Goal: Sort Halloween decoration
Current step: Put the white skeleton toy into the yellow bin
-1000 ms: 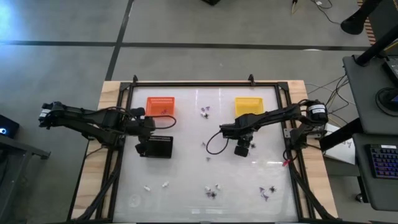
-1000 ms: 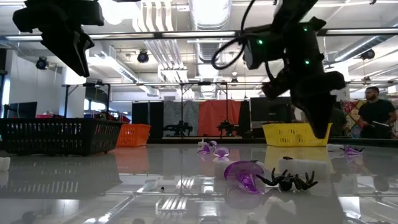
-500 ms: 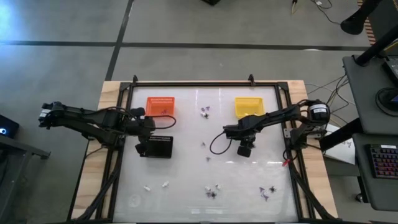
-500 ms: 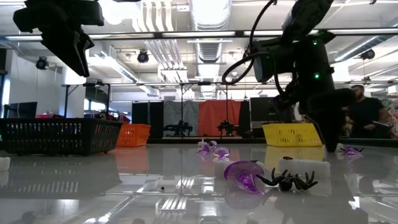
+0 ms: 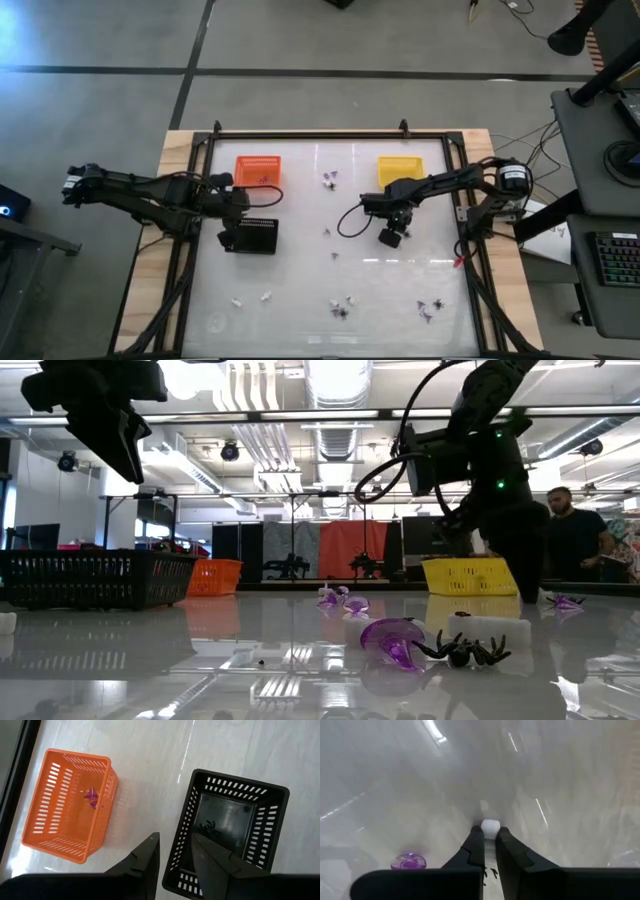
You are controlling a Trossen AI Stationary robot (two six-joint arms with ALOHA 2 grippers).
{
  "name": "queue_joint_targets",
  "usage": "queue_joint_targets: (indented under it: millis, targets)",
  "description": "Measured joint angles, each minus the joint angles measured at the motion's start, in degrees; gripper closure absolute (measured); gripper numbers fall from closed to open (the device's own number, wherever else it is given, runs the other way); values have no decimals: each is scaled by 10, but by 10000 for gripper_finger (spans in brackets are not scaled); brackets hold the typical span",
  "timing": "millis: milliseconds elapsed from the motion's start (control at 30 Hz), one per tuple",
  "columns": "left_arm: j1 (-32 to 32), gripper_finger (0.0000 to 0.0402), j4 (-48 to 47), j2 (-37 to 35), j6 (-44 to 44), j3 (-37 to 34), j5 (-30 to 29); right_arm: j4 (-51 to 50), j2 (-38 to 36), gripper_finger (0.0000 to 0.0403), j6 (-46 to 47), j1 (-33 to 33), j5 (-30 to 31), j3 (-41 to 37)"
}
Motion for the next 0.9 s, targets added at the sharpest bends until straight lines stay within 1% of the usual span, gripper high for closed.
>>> queue_joint_targets:
  millis: [167, 300, 433, 533, 667, 900]
  targets:
    - [0, 306, 0, 0, 0, 0, 0, -7, 2, 389, 6, -1, 0, 24]
    - [0, 306, 0, 0, -8, 0, 0, -19, -2, 390, 38, -3, -4, 59]
    - [0, 306, -5, 0, -13, 0, 0, -32, -5, 390, 42, -8, -3, 100]
    - [0, 306, -7, 0, -15, 0, 0, -56, -5, 390, 39, -18, 22, 133]
    - [0, 306, -8, 0, -19, 0, 0, -85, -5, 391, 7, -45, 51, 176]
    - [0, 306, -16, 0, -32, 0, 0, -140, -9, 391, -54, -118, 97, 240]
